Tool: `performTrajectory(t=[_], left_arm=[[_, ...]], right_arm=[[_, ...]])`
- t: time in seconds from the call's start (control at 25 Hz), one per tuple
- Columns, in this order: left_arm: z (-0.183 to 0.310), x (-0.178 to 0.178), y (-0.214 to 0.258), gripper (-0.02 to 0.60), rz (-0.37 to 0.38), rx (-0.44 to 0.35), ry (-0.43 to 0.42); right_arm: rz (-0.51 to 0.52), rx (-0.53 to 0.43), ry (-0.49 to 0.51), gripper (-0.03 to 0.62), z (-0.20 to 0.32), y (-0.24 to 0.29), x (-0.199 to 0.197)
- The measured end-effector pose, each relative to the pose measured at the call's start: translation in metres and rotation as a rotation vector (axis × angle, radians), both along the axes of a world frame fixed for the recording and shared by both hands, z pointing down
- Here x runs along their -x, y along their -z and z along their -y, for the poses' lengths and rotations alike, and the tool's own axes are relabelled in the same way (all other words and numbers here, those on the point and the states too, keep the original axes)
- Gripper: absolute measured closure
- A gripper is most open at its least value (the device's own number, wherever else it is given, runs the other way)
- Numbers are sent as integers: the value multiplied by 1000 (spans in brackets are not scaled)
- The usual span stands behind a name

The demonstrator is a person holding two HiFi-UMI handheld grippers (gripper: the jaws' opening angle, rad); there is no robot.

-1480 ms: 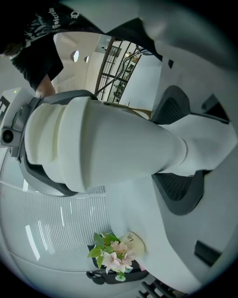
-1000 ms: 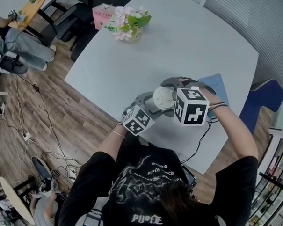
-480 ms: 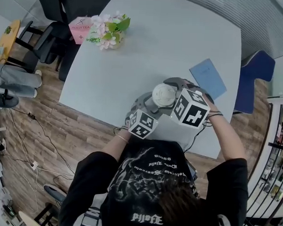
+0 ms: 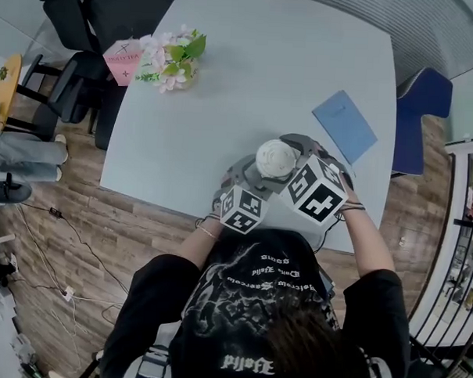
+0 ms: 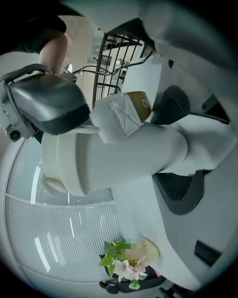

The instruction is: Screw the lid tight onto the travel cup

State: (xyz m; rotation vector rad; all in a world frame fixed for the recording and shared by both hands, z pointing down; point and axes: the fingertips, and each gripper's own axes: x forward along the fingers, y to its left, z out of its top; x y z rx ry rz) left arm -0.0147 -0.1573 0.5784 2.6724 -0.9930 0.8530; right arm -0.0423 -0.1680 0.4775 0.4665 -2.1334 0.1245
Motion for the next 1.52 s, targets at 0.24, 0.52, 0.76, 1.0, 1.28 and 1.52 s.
performTrajectory(t=[0.24, 0.52, 0.76, 1.0, 1.28, 1.52], left_arm=[[-2, -1, 1, 236, 17, -7, -11], [-2, -1, 0, 238, 27, -35, 5], [1, -2, -2, 238, 25, -48, 12], [0, -3, -3, 238, 1, -32, -13], [0, -1, -1, 238, -1, -19, -75], [2, 1, -3, 238, 12, -4, -169]], right_arm=[[11, -1, -111, 181, 0, 2, -3], [44, -12, -219, 183, 3, 2, -4], [74, -24, -367, 183, 8, 2, -7], [137, 9, -314, 177, 4, -1, -8], [275, -25, 7, 161, 10, 52, -20], [20, -188, 539, 177, -2, 59, -23]])
